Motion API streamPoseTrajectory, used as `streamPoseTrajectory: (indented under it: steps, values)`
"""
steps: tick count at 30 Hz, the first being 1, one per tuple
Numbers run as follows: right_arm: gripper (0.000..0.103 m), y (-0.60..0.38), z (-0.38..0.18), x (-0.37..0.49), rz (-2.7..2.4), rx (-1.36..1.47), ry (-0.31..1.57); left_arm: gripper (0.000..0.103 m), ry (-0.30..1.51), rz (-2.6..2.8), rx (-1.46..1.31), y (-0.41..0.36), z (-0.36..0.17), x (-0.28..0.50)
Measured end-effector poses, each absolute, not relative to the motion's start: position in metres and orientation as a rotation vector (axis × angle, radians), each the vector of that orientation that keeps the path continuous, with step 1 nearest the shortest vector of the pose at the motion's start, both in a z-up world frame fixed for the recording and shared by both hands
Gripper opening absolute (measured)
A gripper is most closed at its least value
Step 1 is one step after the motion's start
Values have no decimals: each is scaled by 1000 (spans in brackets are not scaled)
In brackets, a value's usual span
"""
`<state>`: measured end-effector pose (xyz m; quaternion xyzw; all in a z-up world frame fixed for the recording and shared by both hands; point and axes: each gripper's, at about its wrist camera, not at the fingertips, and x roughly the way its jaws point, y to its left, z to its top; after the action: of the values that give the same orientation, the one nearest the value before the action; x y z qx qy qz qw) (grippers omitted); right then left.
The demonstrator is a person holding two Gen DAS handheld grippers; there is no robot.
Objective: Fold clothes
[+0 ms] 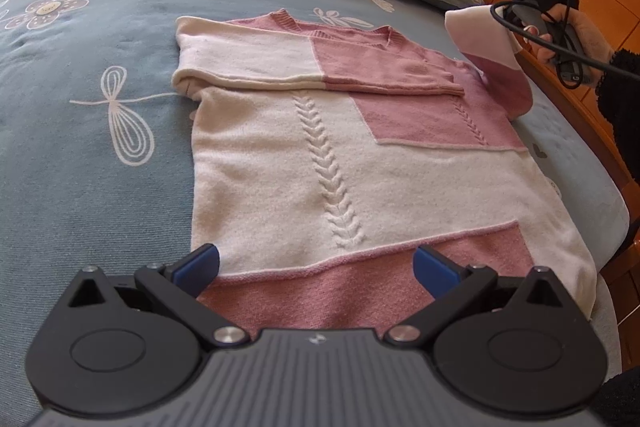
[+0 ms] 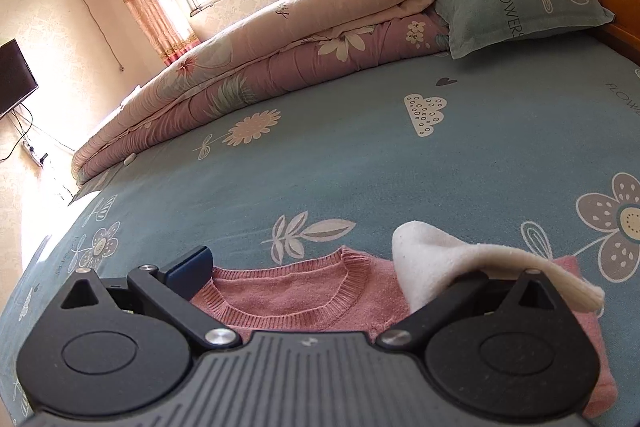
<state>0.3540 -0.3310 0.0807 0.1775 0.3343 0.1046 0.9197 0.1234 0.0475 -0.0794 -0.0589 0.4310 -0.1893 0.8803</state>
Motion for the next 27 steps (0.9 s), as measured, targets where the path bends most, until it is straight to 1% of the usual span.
streamPoseTrajectory:
  steps: [14,20,27]
  values:
    - [103,-273,73,358,237,312,667,102,926,-381,-105,49,-79,118]
    - [103,-252,73,354,242,241,655,102,936,-372,-94,49,-78,116]
    - [103,-231,61,356,297,220,697,102,941,-356,-90,48,-76,114]
